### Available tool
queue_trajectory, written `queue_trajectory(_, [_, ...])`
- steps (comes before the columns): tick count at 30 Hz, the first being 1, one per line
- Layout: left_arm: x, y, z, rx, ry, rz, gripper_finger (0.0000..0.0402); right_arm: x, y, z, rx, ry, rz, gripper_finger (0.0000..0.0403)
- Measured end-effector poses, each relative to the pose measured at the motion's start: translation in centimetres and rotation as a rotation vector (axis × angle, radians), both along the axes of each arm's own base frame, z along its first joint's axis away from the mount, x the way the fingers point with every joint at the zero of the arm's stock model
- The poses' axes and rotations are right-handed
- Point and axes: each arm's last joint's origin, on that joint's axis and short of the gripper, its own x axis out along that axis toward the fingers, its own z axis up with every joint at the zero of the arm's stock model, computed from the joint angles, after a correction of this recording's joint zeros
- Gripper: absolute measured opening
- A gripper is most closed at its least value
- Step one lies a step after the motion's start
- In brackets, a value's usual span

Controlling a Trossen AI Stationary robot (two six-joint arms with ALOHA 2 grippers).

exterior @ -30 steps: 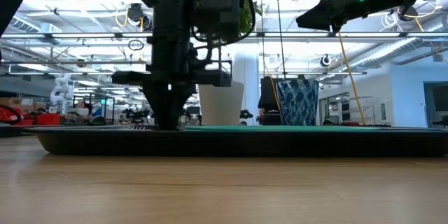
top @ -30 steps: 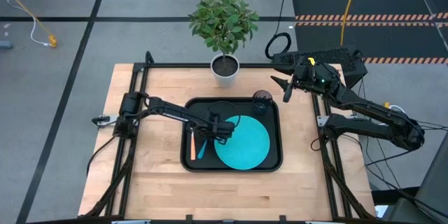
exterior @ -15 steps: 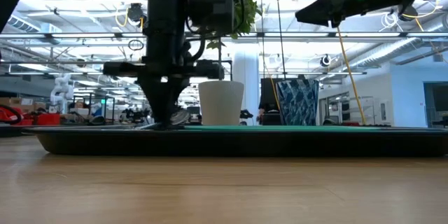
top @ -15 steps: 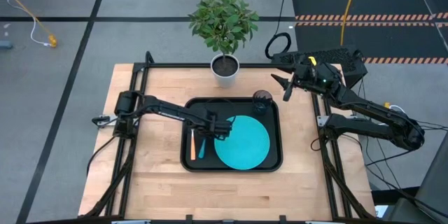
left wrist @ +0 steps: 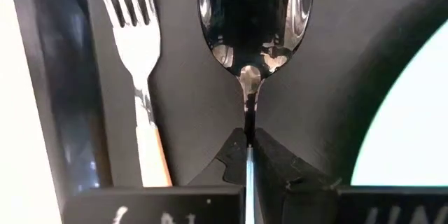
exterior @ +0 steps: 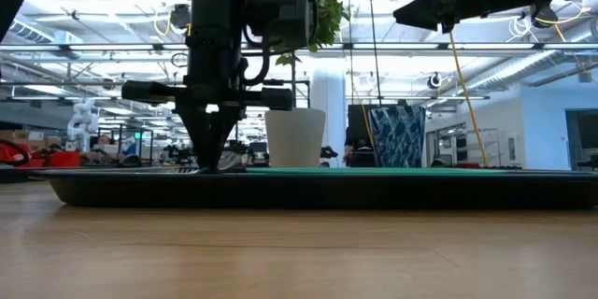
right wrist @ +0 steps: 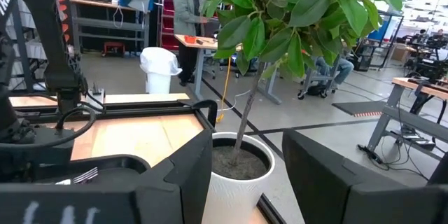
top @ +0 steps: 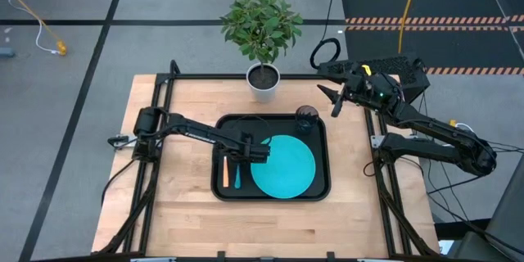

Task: Pick and place plate/cup/fork/spoon on tray
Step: Adjust the blue spoon on the black tray

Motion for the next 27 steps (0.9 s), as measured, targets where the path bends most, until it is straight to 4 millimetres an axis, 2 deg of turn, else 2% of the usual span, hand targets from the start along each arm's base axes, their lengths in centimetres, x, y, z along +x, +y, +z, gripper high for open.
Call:
queue_trajectory(9, [-0.4, -0.7, -0.1, -0.01, 0.029, 0.018, 0.0007, 0.0, 0.0, -0.1, 0.017, 0.0, 0.002, 0.0169])
queue_trajectory(20, [-1.7, -0.5, -2.6, -0.021, 0.026, 0.026, 0.0012, 0.0, 0.0, 0.0, 0.02, -0.009, 0.003, 0.0169])
queue_trajectory(27, [-1.3, 0.1, -2.0, -0.029, 0.038, 0.004, 0.0022, 0.0, 0.0, 0.0, 0.018, -0.009, 0.003, 0.0169])
